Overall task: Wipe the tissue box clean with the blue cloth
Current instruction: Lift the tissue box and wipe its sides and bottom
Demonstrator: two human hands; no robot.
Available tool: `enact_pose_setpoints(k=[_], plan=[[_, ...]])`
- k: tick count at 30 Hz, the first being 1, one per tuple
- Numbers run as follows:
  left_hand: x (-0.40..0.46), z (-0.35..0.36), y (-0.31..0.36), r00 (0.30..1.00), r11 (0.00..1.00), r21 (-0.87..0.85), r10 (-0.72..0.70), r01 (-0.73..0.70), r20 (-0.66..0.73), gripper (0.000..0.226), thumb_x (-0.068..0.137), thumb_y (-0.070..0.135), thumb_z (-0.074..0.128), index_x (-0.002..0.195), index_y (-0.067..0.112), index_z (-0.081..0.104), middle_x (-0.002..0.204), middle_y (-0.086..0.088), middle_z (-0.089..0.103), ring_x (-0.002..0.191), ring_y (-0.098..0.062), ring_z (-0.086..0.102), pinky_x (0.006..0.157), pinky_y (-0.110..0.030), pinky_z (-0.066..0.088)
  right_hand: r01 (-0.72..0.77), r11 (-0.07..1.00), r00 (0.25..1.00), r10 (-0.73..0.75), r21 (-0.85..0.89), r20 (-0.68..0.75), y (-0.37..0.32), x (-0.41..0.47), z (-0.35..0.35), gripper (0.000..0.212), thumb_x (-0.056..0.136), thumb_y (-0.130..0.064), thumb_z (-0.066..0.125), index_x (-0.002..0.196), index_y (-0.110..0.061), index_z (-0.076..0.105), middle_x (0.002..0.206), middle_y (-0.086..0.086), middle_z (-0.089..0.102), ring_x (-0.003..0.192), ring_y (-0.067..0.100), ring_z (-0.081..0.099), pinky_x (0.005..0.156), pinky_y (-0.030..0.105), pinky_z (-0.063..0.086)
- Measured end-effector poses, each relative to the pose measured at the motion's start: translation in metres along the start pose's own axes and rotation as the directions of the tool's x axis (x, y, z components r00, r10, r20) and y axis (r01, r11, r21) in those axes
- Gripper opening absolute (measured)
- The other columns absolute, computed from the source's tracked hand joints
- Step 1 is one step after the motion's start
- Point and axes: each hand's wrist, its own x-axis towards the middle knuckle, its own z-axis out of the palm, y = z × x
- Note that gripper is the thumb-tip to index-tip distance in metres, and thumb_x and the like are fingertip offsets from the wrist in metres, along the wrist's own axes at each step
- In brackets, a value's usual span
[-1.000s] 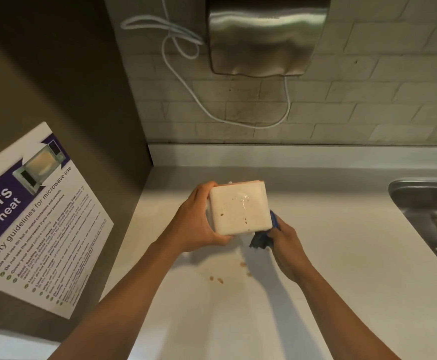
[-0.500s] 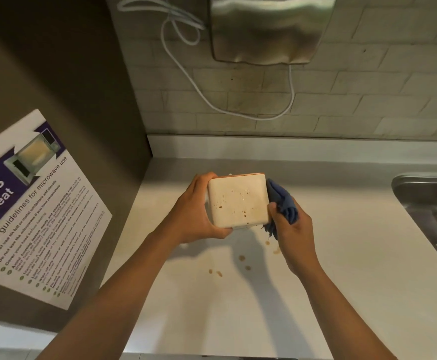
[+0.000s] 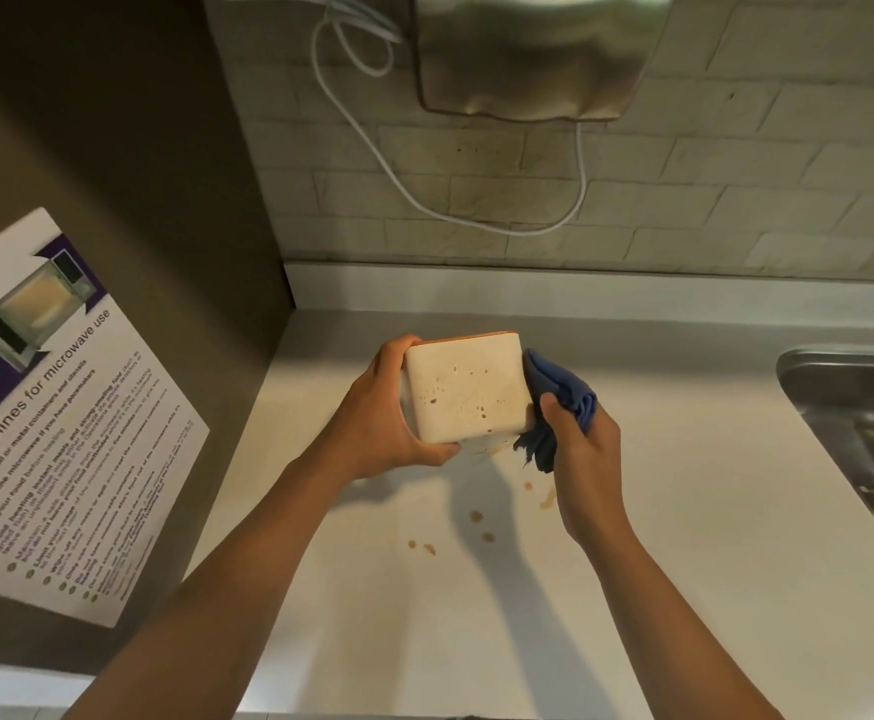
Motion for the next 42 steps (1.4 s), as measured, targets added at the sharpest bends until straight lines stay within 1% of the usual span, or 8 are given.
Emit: enact_pose_setpoints(k=[3,7,13,17,25,29,39,42], plan=[[0.001,-0.002,-0.002,1.0,1.0,-0.011,-0.002,0.002,-0.003,0.11,0.054,0.046,0.096,0.138,0.038,0.025,0.132,0.016,0.042,0.117,-0.002,0.046,0.088,-0.013,0.041,0.026,1.0,1.0,-0.026,0.003,0.015,0.002,0.0,0.0,0.035,0.1,-0.015,0.048,0.112,-0.044,0.064,0.079,0.013,0.062,0.065,0.018,0.052,0.055,0.027,0.043],[0.0,0.006,0.0,1.0,1.0,-0.012,0.021,-0.021,-0.017,0.112,0.053,0.046,0.096,0.14,0.034,0.026,0.134,0.014,0.042,0.118,-0.003,0.046,0.094,-0.023,0.045,-0.141,0.989,0.989,0.143,0.048,-0.04,0.017,0.004,-0.01,0.02,0.098,-0.013,0.047,0.098,-0.016,0.066,0.066,0.015,0.064,0.059,0.021,0.055,0.059,0.036,0.041],[0.006,0.009,-0.001,0.999,1.0,-0.016,0.025,-0.026,-0.036,0.113,0.053,0.05,0.095,0.14,0.035,0.025,0.132,0.018,0.039,0.118,-0.002,0.045,0.095,-0.024,0.047,0.094,0.982,0.995,-0.09,-0.166,0.034,-0.009,0.002,-0.006,0.039,0.088,-0.017,0.047,0.121,-0.025,0.067,0.11,0.002,0.068,0.093,0.015,0.062,0.075,0.026,0.049],[0.008,0.011,-0.005,0.999,0.999,-0.017,0.034,-0.034,-0.029,0.114,0.053,0.059,0.089,0.143,0.033,0.024,0.137,0.011,0.04,0.12,-0.01,0.049,0.096,-0.036,0.054,0.379,0.763,0.924,-0.342,-0.523,0.171,-0.004,-0.016,0.013,0.053,0.084,-0.013,0.045,0.137,-0.015,0.053,0.144,-0.001,0.047,0.137,0.013,0.038,0.107,0.018,0.035],[0.01,0.014,-0.005,0.998,0.998,-0.066,0.02,-0.024,-0.052,0.111,0.054,0.054,0.092,0.14,0.039,0.023,0.138,0.012,0.041,0.121,-0.009,0.048,0.093,-0.023,0.048,0.323,0.698,0.923,-0.38,-0.639,0.051,0.0,-0.002,0.006,0.054,0.081,-0.012,0.043,0.135,-0.009,0.053,0.141,0.006,0.051,0.135,0.022,0.041,0.112,0.033,0.034],[0.012,0.013,-0.006,0.998,0.998,-0.051,0.02,-0.023,-0.052,0.113,0.054,0.058,0.087,0.144,0.031,0.024,0.139,0.004,0.044,0.118,-0.014,0.053,0.093,-0.031,0.053,0.397,0.662,0.907,-0.387,-0.636,0.163,-0.006,-0.008,0.036,0.058,0.081,-0.019,0.039,0.135,-0.007,0.054,0.142,0.007,0.05,0.136,0.019,0.038,0.113,0.015,0.023],[0.012,0.017,-0.007,0.997,0.997,-0.075,-0.011,0.004,-0.083,0.114,0.051,0.059,0.088,0.142,0.035,0.024,0.138,0.009,0.042,0.117,-0.012,0.051,0.092,-0.035,0.055,0.341,0.653,0.915,-0.395,-0.677,0.079,-0.005,0.002,0.03,0.058,0.074,-0.004,0.045,0.131,-0.005,0.058,0.139,0.01,0.052,0.134,0.026,0.043,0.11,0.035,0.035],[0.013,0.013,-0.008,0.997,0.996,-0.089,-0.032,0.025,-0.071,0.114,0.051,0.063,0.086,0.142,0.036,0.024,0.14,0.006,0.044,0.119,-0.015,0.052,0.095,-0.037,0.055,0.427,0.63,0.894,-0.402,-0.648,0.199,-0.004,-0.009,0.055,0.058,0.079,-0.011,0.044,0.136,-0.006,0.053,0.144,0.008,0.047,0.139,0.023,0.035,0.112,0.039,0.033]])
